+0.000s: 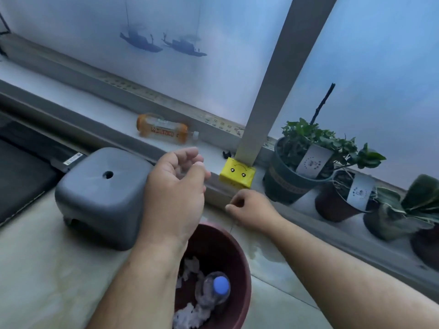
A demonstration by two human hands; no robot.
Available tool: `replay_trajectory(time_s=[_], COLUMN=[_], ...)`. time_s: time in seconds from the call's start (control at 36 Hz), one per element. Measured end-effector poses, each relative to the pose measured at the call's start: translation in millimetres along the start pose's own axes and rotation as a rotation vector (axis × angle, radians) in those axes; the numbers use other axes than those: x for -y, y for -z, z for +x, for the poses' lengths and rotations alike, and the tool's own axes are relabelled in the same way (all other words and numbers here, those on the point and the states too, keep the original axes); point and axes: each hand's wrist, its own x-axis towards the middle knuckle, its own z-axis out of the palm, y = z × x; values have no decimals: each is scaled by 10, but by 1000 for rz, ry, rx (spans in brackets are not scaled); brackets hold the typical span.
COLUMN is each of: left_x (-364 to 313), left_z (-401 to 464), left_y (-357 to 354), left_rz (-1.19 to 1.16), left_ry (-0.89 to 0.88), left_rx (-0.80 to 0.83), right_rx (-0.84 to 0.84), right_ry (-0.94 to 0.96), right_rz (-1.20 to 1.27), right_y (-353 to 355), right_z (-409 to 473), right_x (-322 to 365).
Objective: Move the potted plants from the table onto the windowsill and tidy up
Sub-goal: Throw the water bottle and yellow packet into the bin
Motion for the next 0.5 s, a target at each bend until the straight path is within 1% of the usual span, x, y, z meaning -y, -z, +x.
replay_trajectory(time_s=[0.03,0.08,0.11,0.14,0.25,0.36,0.5], left_x=[10,18,21,24,34,57,92], left_z=[-1,13,26,39,56,50,59], left_y=[-20,-31,-33,-31,-13,32,82], left_rz=[2,-4,1,11,62,105,142], left_ry=[0,-3,-8,-13,-36,-46,-56], left_rx=[7,4,-3,-12,-23,-27,-60], right_rx=[-43,-68,-92,-120,-144,-158,-125], right_ry=[-115,-355,-439,-495,-602,-613,-629], right_rz=[188,631,775,849,970,1033,1130], right_y=[10,19,9,-6,-82,-99,-124], right_z=[108,277,357,438,744,904,984], right_x=[-67,-148,-191,-236,-341,-285,-226])
